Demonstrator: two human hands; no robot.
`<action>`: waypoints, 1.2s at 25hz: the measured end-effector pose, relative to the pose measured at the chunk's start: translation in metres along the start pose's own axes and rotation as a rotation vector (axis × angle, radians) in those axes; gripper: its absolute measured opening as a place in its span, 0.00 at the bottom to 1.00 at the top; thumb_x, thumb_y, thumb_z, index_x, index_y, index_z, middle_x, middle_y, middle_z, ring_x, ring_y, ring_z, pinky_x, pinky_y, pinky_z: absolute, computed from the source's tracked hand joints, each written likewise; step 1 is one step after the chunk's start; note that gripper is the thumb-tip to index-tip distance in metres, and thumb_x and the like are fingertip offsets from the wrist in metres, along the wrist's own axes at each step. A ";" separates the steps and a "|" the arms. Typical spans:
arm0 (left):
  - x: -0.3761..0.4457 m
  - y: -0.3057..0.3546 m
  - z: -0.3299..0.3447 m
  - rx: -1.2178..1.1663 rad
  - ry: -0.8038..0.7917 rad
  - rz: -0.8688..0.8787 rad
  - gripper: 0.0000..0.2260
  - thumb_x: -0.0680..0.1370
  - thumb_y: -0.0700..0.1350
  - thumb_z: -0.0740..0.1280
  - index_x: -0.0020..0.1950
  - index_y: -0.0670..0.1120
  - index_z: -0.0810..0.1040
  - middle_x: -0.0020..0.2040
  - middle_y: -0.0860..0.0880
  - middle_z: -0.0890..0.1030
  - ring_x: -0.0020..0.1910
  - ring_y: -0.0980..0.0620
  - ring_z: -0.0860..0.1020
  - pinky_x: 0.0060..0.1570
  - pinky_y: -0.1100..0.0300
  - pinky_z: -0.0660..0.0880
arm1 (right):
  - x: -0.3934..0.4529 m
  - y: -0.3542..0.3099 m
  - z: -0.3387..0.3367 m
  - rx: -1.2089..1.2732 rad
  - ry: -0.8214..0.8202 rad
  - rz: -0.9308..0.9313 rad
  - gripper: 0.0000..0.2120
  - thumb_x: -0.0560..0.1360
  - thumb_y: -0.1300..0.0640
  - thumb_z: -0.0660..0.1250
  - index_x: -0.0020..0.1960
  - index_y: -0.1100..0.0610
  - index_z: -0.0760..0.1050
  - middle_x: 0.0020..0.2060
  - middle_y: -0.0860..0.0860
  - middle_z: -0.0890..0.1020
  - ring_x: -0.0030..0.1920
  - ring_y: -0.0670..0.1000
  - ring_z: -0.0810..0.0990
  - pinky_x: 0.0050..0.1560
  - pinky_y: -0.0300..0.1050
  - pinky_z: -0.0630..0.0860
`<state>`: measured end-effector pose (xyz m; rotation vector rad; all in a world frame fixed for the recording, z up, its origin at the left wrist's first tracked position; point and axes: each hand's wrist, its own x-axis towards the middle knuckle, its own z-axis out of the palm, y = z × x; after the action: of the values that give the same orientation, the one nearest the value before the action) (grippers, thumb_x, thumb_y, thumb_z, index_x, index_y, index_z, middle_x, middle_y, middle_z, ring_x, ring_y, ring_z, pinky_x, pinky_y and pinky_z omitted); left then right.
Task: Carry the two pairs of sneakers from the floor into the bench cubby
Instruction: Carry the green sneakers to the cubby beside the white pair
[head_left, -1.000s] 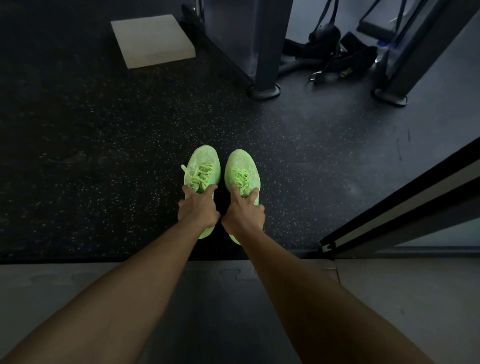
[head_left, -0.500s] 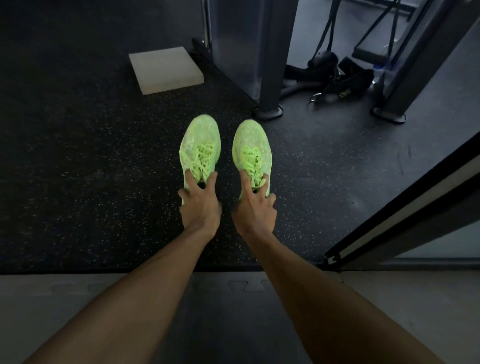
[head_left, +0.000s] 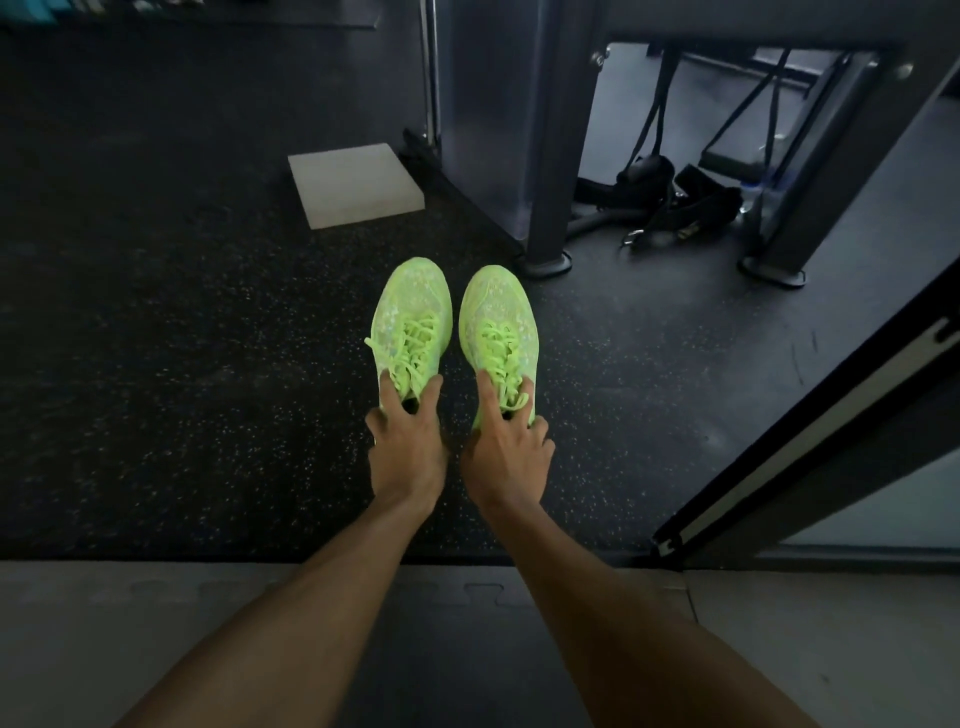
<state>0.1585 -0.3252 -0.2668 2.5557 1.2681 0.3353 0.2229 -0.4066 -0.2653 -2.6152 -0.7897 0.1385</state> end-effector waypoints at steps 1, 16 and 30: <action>0.003 -0.001 -0.007 0.006 0.016 0.005 0.36 0.76 0.44 0.72 0.77 0.62 0.56 0.78 0.41 0.48 0.66 0.37 0.66 0.49 0.46 0.78 | 0.002 -0.004 -0.005 -0.004 0.001 -0.010 0.39 0.79 0.54 0.63 0.79 0.38 0.41 0.81 0.61 0.47 0.68 0.68 0.67 0.62 0.63 0.70; -0.057 0.130 -0.547 0.072 -0.345 0.029 0.32 0.74 0.48 0.74 0.74 0.60 0.64 0.74 0.42 0.56 0.63 0.34 0.68 0.49 0.41 0.76 | -0.134 -0.225 -0.494 -0.028 -0.237 0.168 0.41 0.75 0.50 0.69 0.78 0.38 0.48 0.80 0.59 0.53 0.67 0.69 0.67 0.62 0.65 0.70; -0.378 0.384 -0.715 0.070 -0.635 0.598 0.24 0.71 0.54 0.74 0.65 0.55 0.72 0.67 0.40 0.65 0.57 0.33 0.75 0.53 0.45 0.76 | -0.449 -0.084 -0.848 0.199 -0.061 0.738 0.38 0.70 0.52 0.66 0.77 0.37 0.57 0.74 0.55 0.66 0.66 0.66 0.73 0.63 0.62 0.73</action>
<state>-0.0101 -0.7546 0.5003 2.7097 0.2915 -0.3992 -0.0196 -0.8863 0.5342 -2.5824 0.2011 0.4728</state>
